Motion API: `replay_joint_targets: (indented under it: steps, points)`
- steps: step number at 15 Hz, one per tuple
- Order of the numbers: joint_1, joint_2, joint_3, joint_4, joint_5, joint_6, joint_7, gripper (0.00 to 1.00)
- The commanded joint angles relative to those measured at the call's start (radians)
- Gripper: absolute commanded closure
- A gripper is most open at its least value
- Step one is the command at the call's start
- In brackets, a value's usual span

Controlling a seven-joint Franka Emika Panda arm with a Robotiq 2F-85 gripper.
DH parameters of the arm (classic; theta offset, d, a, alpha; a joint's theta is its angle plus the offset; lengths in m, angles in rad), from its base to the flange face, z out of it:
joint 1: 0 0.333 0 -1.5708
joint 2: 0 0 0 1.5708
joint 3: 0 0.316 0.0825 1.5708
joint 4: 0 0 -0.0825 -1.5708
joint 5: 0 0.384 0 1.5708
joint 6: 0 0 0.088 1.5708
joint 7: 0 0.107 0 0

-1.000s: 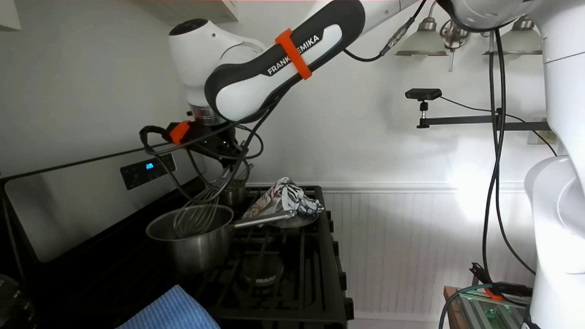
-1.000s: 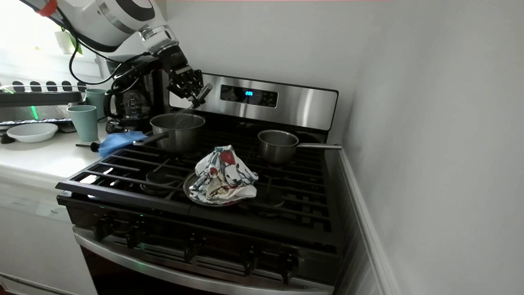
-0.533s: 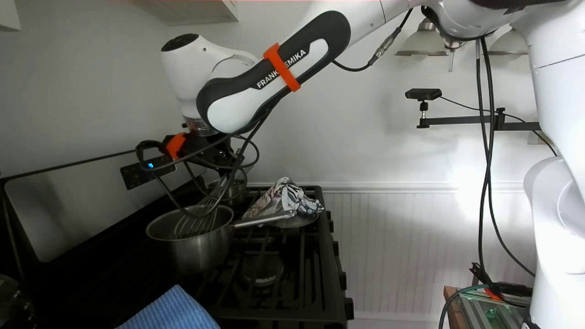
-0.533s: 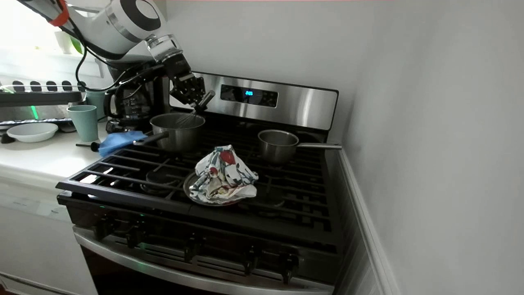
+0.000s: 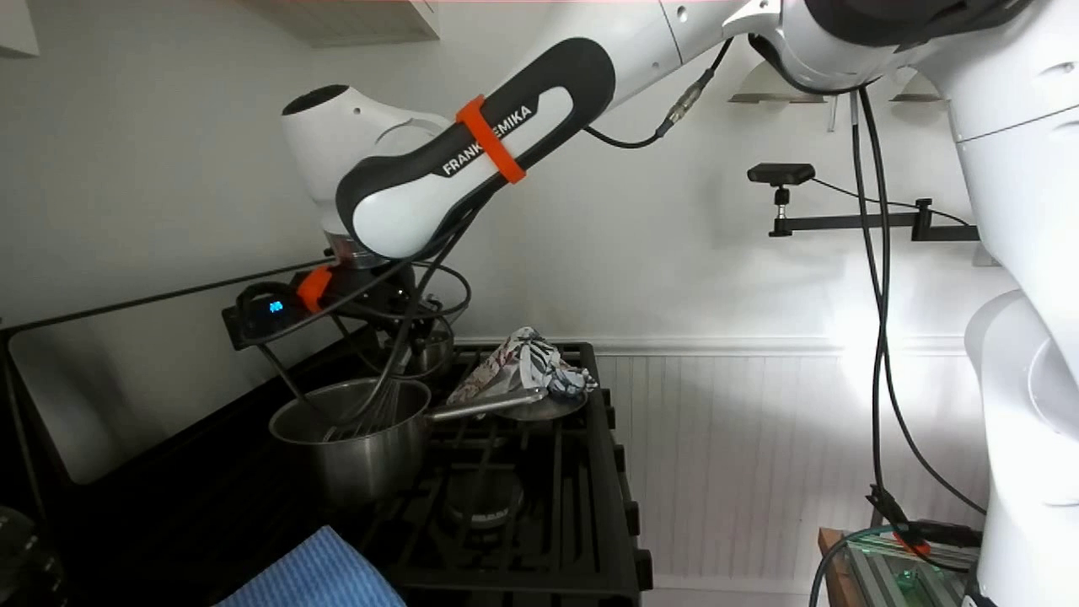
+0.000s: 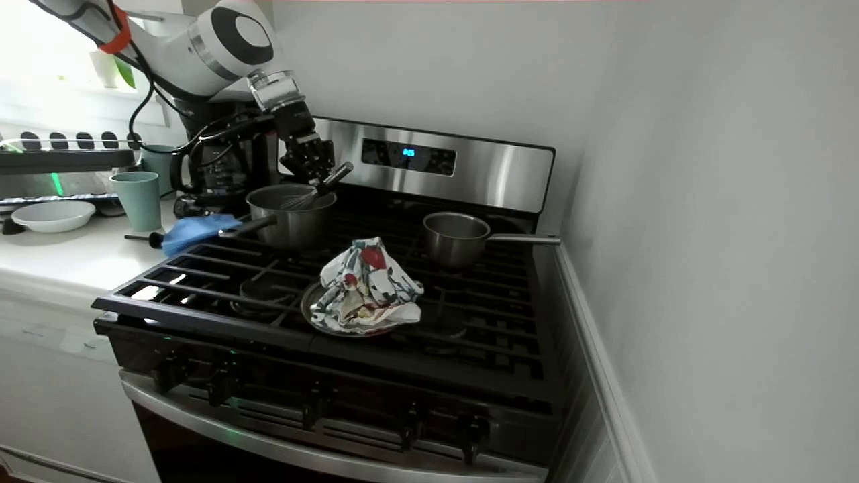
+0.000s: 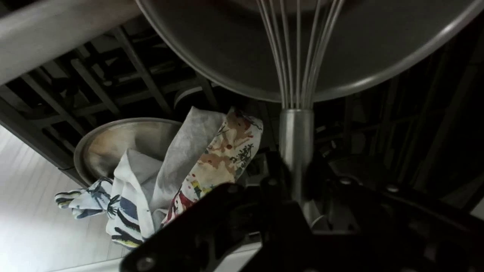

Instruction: Pour the water out of the blue cup into the larger pot then whisk it

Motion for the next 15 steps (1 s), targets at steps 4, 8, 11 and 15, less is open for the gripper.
replay_joint_targets:
  steps: [4,8,11,15]
  points:
    - [0.005,0.026,-0.022,0.099,0.212,-0.071,-0.131,0.94]
    - [0.012,-0.005,-0.06,0.101,0.24,-0.035,-0.082,0.94]
    - [0.04,0.016,-0.086,0.127,0.17,-0.063,-0.051,0.94]
    - [0.082,0.068,-0.095,0.151,0.087,-0.158,-0.05,0.94]
